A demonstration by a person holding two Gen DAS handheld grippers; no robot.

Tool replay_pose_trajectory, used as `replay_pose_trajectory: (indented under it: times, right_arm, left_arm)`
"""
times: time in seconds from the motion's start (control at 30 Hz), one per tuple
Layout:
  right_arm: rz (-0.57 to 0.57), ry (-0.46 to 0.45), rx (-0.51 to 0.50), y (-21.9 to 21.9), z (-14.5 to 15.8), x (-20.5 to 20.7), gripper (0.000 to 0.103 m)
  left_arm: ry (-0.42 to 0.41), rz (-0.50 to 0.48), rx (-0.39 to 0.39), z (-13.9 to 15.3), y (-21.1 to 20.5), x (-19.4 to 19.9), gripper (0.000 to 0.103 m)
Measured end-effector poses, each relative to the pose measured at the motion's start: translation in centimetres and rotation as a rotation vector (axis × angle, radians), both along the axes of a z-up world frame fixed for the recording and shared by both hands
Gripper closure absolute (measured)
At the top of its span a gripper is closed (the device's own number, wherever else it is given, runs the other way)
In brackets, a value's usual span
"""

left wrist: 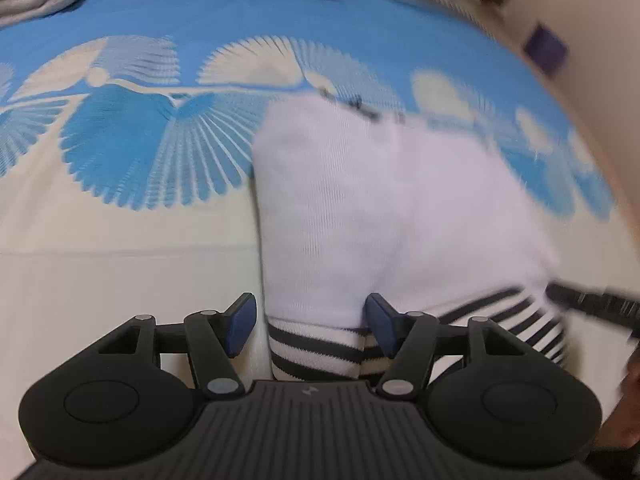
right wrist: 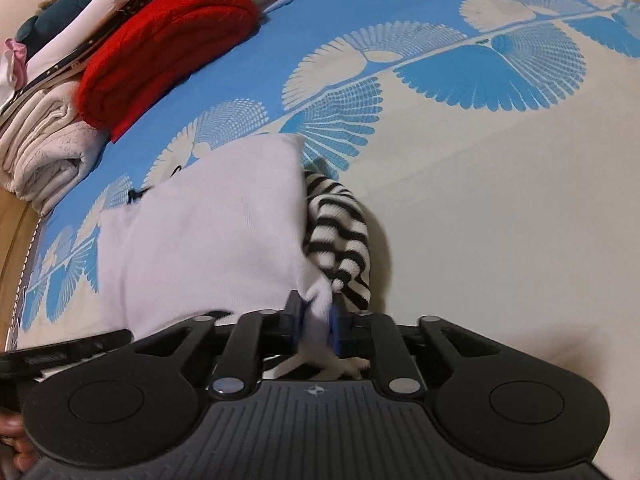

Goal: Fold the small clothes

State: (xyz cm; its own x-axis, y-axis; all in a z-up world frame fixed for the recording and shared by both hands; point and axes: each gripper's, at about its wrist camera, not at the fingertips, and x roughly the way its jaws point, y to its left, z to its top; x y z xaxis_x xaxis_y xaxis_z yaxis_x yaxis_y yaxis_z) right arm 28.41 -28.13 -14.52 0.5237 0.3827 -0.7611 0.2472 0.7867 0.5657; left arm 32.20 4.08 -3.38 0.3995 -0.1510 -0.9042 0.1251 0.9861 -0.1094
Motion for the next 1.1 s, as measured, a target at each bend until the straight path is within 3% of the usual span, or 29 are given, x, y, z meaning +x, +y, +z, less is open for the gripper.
replay_pose_trajectory:
  times: [0.1,0.2,0.27,0.3,0.33,0.4,0.47,0.57,0.67,0.83,1.0,1.1]
  right_arm:
    - [-0.007,-0.05,-0.03,-0.5,1.2,-1.0,0.062]
    - [0.08,-0.071,0.035,-0.8,1.4,-1.5,0.061]
    - [0.18,-0.028,0.046,-0.3,0.7,-1.7,0.06]
    - [0.217,-0.002,0.01,0.1,0.2,-1.7,0.06]
    - [0.252,0.038,-0.081,0.8,-0.5,-1.8,0.06]
    - [0.288,0.106,-0.217,1.4,-1.6,-1.9,0.061]
    - [0.259,0.119,-0.287,0.8,-1.6,-2.3,0.061]
    - [0.118,0.021,-0.3,-1.5,1.0,-3.4,0.06]
    - [0.019,-0.097,-0.317,-3.3,3.8,-5.8,0.053]
    - [-0.024,-0.257,-0.357,-4.5,8.5,-10.3,0.044]
    - [-0.036,-0.411,-0.337,-3.9,13.8,-17.1,0.022]
    - [-0.016,-0.472,-0.347,-3.3,15.7,-20.8,0.018]
  left_arm:
    - [-0.067,-0.022,-0.037,2.5,0.0,-0.7,0.041]
    - [0.007,-0.149,-0.046,1.5,-1.0,-1.6,0.04]
    - [0.071,-0.26,0.078,-1.1,-2.3,-2.7,0.037]
    - [0.077,-0.308,0.162,-2.3,-2.8,-3.3,0.028]
    - [0.055,-0.315,0.197,-2.6,-2.7,-3.5,0.02]
    - [0.068,-0.241,0.17,-1.7,-1.9,-3.1,0.023]
    - [0.017,-0.152,0.166,0.3,-1.3,-3.5,0.027]
    - [-0.095,-0.09,0.219,3.3,-1.4,-4.9,0.023]
    - [-0.207,-0.075,0.268,6.9,-2.5,-7.2,0.02]
    - [-0.406,-0.079,0.252,13.3,-5.9,-13.3,0.017]
    - [-0.463,-0.107,0.199,16.6,-8.4,-21.3,0.017]
    - [-0.465,-0.093,0.195,17.4,-9.1,-25.5,0.017]
